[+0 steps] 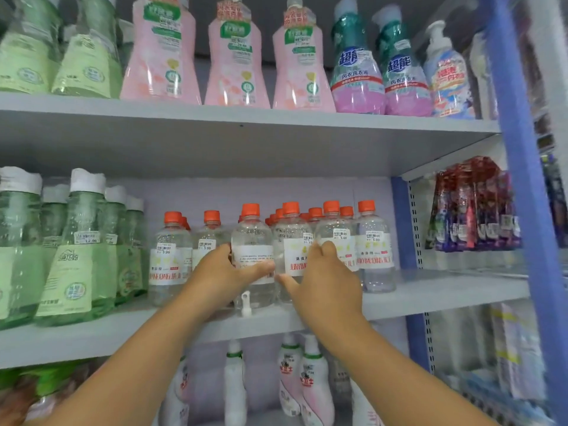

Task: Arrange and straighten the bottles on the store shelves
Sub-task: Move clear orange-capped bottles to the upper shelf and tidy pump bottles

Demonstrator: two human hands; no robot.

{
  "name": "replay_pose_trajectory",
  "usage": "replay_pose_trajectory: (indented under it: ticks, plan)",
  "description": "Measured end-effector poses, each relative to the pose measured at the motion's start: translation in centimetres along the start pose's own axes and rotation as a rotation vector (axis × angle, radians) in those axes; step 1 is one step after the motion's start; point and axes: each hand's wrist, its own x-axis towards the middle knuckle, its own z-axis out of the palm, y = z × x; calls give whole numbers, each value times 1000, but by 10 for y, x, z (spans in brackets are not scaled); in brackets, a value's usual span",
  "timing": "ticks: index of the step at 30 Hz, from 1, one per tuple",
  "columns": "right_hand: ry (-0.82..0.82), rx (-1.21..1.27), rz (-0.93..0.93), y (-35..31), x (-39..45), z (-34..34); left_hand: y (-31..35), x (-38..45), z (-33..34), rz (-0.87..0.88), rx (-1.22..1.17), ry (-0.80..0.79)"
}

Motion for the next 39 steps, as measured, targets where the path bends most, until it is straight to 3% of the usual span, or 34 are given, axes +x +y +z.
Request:
replay_pose_trajectory:
  ticks: [6, 11, 13, 17, 21, 29, 39]
  plan:
    - [-89, -63, -71, 8, 18, -15, -12, -1, -3, -70, -68, -14]
    - [133, 230, -254, 23, 75, -60, -22, 2, -8, -107, -259, -115]
    - [36, 241, -305, 24, 107, -75, -23, 3, -6, -112, -227, -103]
    - [-317, 274, -305, 20, 144, -74, -21, 0, -8, -101, -283, -108]
    - [-450, 191, -307, 15, 154, -63, -18, -4, -8, -100, -285, -89]
    - [-408, 175, -272, 8, 159, -52, -7, -8, -4, -95, -96, -51]
    - [-450, 222, -329, 15, 158, -56, -8, -8, -7, -100, -185, -83]
